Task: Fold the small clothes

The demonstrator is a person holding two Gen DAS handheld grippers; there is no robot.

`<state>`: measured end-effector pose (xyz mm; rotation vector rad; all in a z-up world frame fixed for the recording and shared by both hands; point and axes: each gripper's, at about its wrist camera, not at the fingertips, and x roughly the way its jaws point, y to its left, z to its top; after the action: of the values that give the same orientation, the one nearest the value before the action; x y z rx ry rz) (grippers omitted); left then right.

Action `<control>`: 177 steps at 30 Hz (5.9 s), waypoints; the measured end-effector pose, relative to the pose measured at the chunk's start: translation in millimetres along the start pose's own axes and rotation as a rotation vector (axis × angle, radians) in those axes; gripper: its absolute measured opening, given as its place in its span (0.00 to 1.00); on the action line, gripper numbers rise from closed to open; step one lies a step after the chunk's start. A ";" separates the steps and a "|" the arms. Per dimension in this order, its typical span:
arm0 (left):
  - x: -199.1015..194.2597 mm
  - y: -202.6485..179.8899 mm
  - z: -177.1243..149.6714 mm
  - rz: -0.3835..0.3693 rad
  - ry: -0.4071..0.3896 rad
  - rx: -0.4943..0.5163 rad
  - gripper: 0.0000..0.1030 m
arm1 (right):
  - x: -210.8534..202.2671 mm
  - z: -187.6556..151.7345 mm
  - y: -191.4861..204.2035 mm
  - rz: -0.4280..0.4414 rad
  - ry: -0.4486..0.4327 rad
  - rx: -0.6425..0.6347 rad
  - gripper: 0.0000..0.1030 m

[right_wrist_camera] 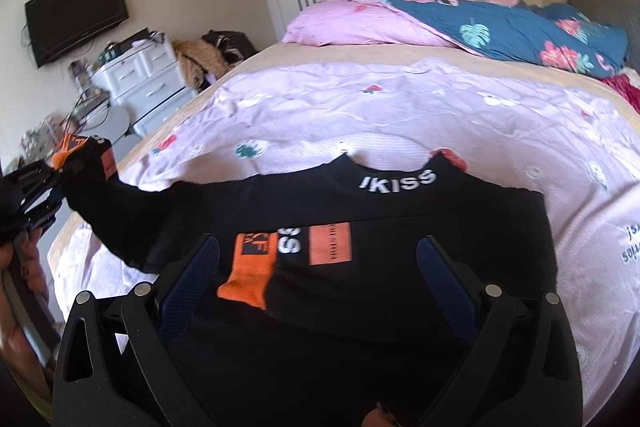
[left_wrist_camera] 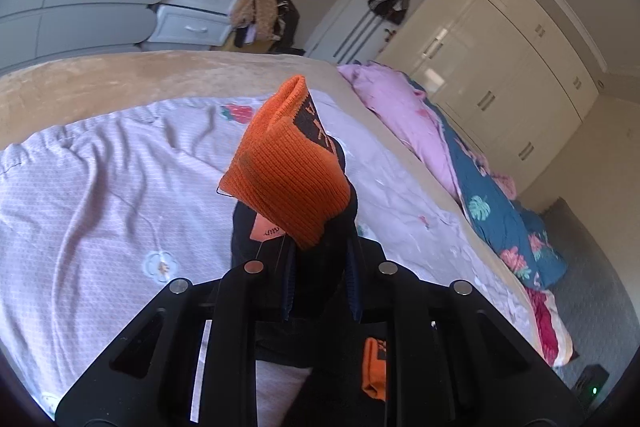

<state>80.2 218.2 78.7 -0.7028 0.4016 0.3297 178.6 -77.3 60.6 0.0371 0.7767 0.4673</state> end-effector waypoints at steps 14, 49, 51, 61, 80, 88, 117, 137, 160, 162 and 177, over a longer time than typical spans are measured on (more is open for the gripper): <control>9.3 -73.8 -42.2 -0.127 0.071 0.204 0.12 | -23.1 6.8 -58.1 -0.082 -0.048 0.138 0.96; 61.4 -137.1 -128.9 -0.276 0.321 0.526 0.13 | -36.6 -15.6 -118.7 -0.154 -0.021 0.351 0.96; 64.0 -141.5 -136.4 -0.278 0.335 0.560 0.13 | -38.6 -17.7 -124.1 -0.150 -0.024 0.374 0.96; 84.4 -146.6 -168.4 -0.287 0.459 0.624 0.13 | -41.7 -25.2 -145.2 -0.190 -0.012 0.449 0.96; 77.1 -139.1 -144.5 -0.225 0.361 0.648 0.73 | -5.7 -39.6 -122.4 -0.064 0.155 0.412 0.96; 93.9 -92.8 -91.2 -0.050 0.298 0.516 0.88 | 24.7 -68.2 -90.7 -0.013 0.292 0.406 0.77; 91.9 -53.1 -58.7 0.053 0.259 0.378 0.90 | -34.5 -8.4 -59.4 -0.030 -0.062 0.070 0.10; 122.8 -41.6 -71.2 0.055 0.366 0.338 0.90 | -11.3 -23.2 -79.5 -0.153 0.016 0.055 0.09; 153.9 -49.7 -103.5 0.042 0.481 0.431 0.12 | 58.3 -39.7 -121.9 -0.113 0.236 0.217 0.08; 151.8 -48.4 -98.3 0.033 0.474 0.408 0.10 | 45.2 -32.0 -111.7 -0.128 0.170 0.168 0.08; 145.6 -44.9 -90.9 0.011 0.465 0.352 0.11 | 39.2 -30.2 -127.8 -0.264 0.125 0.164 0.44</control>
<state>204.1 147.2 -26.5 -0.4257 0.8817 0.0960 232.3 -179.7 -13.0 0.0574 0.9274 0.1552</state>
